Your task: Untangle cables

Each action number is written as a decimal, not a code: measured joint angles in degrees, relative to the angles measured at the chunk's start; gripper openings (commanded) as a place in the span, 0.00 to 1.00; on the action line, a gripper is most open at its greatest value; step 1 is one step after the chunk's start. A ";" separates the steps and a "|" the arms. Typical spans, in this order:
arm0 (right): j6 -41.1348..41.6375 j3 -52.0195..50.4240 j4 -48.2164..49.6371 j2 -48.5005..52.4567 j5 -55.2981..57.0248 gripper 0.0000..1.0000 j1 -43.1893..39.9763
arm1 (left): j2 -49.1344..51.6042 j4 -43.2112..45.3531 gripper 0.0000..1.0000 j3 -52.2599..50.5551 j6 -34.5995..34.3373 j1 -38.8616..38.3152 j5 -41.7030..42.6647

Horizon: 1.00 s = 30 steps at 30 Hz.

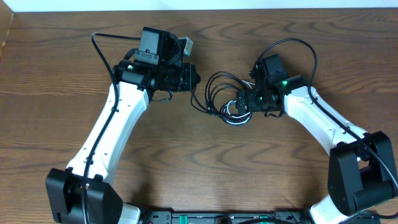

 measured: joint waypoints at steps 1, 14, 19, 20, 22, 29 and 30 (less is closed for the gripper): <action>-0.02 0.00 0.00 0.00 -0.02 0.99 0.00 | 0.00 0.00 0.08 0.00 0.02 0.00 -0.55; 0.00 0.00 -0.02 0.00 0.00 0.99 0.00 | 0.00 -0.26 0.08 0.02 0.02 0.00 -4.50; 0.00 0.00 0.00 0.00 0.00 0.99 0.00 | 0.00 -0.46 0.08 0.02 0.02 0.00 -4.50; 0.00 0.00 0.00 0.00 0.00 0.99 0.00 | 0.00 -0.66 0.08 0.00 0.02 0.00 -4.50; 0.00 0.00 0.00 0.00 0.00 0.99 0.00 | 0.00 -0.96 0.08 0.00 0.02 0.00 -4.50; 0.00 0.00 -0.02 0.00 0.00 0.99 0.00 | 0.00 -1.14 0.08 0.00 0.02 0.00 -4.52; 0.00 0.00 0.00 0.00 0.00 0.99 0.00 | 0.00 -1.14 0.08 0.00 0.02 0.00 -4.52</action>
